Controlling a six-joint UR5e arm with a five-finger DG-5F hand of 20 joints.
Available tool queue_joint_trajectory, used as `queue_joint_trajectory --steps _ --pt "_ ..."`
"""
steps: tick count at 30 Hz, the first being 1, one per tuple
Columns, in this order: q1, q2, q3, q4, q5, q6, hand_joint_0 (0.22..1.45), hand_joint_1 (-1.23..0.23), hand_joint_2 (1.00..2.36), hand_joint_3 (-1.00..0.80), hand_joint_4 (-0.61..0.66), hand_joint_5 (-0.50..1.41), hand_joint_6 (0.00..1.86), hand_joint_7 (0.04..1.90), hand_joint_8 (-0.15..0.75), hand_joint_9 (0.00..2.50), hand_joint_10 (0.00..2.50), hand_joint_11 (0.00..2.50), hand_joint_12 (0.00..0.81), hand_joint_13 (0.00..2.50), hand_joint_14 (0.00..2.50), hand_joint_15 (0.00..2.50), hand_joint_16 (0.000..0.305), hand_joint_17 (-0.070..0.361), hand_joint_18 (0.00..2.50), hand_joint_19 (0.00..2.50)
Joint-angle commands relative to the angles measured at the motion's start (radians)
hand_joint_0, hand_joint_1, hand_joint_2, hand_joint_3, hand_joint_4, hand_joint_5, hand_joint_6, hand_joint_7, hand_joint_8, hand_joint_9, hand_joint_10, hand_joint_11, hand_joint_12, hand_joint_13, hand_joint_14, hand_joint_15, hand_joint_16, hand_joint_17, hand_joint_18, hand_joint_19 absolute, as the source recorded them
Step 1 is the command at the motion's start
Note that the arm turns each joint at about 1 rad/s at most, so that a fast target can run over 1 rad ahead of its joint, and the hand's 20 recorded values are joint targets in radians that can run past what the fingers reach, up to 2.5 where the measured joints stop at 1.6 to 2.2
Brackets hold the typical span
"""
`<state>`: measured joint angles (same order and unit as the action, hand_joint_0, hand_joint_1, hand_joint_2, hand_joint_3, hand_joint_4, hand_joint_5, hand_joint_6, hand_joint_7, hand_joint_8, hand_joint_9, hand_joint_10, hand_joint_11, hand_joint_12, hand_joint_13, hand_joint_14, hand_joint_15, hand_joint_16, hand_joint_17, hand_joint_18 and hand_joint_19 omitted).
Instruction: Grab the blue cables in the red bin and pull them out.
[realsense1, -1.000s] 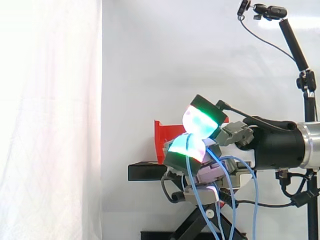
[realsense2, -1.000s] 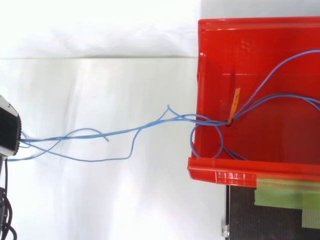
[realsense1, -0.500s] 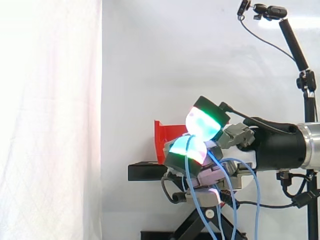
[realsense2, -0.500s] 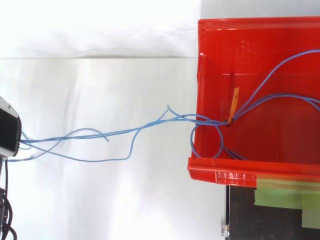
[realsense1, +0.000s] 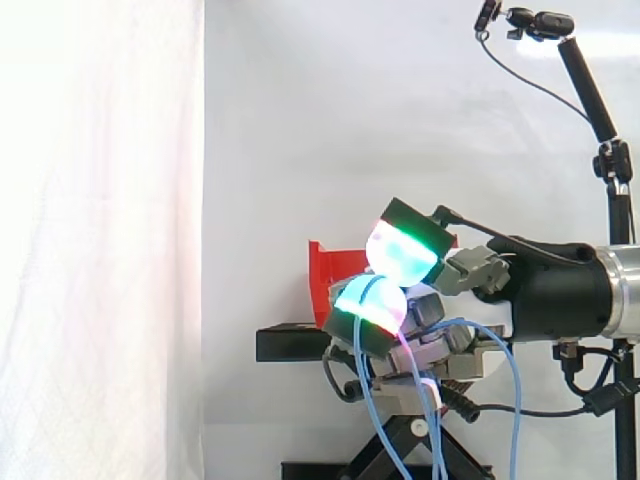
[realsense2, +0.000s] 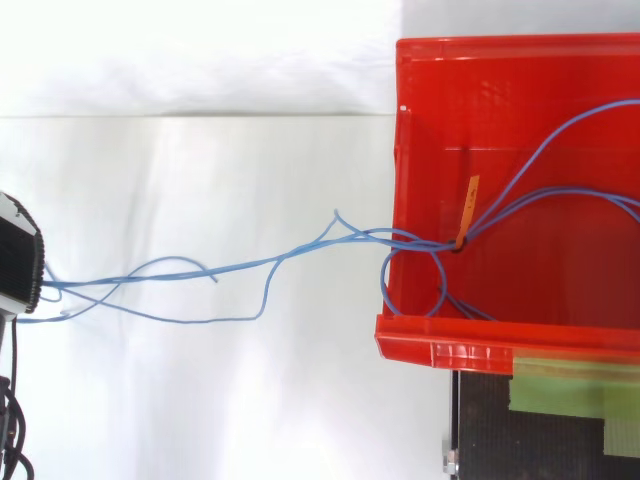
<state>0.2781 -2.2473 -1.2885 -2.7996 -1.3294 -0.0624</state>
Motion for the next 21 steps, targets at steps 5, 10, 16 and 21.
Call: queue_joint_trajectory --steps 5,10,16,21 --pt "0.000 0.000 0.000 0.000 -0.001 0.000 0.93 -0.92 1.01 -0.58 0.00 0.59 1.22 0.48 0.240 0.74 2.50 1.27 0.311 1.04 2.26 1.14 0.041 0.092 1.07 1.23" --pt "0.001 0.000 0.000 0.000 -0.001 0.000 0.94 -0.92 1.01 -0.59 -0.01 0.59 1.23 0.47 0.239 0.73 2.50 1.26 0.318 1.04 2.26 1.16 0.040 0.091 1.07 1.23" --pt "0.000 0.000 0.000 0.000 -0.001 0.000 0.94 -0.92 1.01 -0.59 -0.01 0.59 1.23 0.47 0.240 0.73 2.50 1.28 0.317 1.03 2.26 1.15 0.041 0.092 1.07 1.23" --pt "0.001 0.000 0.000 0.000 0.001 0.000 0.94 -0.92 1.01 -0.60 -0.01 0.59 1.23 0.46 0.240 0.72 2.50 1.27 0.316 1.03 2.25 1.16 0.041 0.092 1.07 1.23"
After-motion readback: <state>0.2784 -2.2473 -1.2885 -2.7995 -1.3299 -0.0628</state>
